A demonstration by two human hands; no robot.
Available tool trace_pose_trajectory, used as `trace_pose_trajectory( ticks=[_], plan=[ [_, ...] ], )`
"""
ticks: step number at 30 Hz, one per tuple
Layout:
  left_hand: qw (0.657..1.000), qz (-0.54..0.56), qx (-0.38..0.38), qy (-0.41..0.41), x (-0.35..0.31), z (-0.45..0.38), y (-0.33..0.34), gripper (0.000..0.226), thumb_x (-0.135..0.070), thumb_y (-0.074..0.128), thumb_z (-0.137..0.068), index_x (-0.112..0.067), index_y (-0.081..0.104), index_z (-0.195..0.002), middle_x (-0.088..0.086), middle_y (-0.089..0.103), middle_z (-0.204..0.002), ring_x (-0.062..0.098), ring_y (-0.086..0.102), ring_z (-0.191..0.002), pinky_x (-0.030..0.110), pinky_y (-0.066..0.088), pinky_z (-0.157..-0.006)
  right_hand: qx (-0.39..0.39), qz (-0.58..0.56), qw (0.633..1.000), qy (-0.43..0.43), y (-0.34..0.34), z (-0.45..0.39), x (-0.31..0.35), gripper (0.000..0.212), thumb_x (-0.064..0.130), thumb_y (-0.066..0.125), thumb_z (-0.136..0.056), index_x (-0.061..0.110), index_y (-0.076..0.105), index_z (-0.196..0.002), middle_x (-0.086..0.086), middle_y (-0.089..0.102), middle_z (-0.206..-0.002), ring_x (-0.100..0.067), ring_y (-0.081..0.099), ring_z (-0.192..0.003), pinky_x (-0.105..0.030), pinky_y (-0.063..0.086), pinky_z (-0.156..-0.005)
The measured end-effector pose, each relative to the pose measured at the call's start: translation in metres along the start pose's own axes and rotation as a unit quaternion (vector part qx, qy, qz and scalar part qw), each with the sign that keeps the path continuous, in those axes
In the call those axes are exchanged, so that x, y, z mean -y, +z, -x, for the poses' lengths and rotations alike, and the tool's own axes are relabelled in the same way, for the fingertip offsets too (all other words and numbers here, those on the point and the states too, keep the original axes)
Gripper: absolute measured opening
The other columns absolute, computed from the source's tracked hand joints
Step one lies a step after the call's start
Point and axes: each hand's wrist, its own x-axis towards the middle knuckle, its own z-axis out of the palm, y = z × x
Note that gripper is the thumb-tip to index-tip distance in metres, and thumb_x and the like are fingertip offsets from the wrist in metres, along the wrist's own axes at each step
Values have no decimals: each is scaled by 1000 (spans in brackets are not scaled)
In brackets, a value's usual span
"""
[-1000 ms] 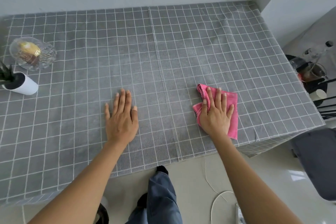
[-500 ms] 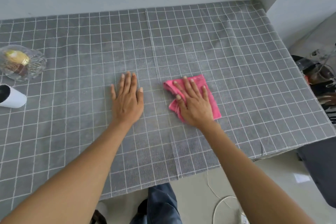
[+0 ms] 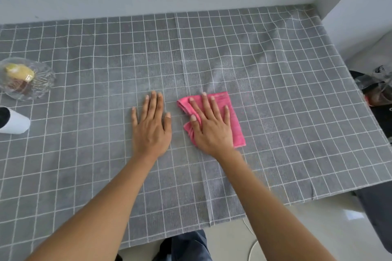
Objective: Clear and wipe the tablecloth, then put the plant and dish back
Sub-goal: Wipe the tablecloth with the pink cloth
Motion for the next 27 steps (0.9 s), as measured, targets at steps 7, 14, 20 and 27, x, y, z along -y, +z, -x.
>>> trace_pose_trajectory(
  ticks=[7,14,20,27],
  plan=[
    [1000,-2,12,-1,3,1,-1,59,-43,8,-97,-23,0,-152,-6,-2,-160,9,-8,-146,45,-6,-118,-19,34,997,71,-24,-24,-67,49,49,5,-100,45,-14,-146,9,-13,-159,-16,-13,-147,-47,-8,-118],
    [1000,-4,14,-5,3,2,-3,61,-44,3,-95,-23,-1,-152,-6,-5,-160,9,-9,-146,43,-10,-116,-47,-11,982,185,-29,-34,-71,51,47,11,-101,41,-1,-151,4,-6,-162,-19,-8,-148,-49,-10,-117],
    [999,19,37,1,3,-1,-7,58,-42,2,-96,-24,-8,-150,-6,-8,-159,9,-10,-146,43,-12,-117,-41,-40,980,189,-13,-20,-18,52,47,10,-101,38,0,-151,3,-10,-161,-17,-14,-147,-50,-13,-116],
    [998,10,6,-58,69,1,-34,54,-34,17,-103,-18,-1,-152,-5,-5,-160,9,-8,-146,46,-6,-118,19,23,998,-51,3,-17,22,54,53,1,-95,45,-4,-149,11,-12,-160,-13,-15,-147,-47,-12,-117]
  ],
)
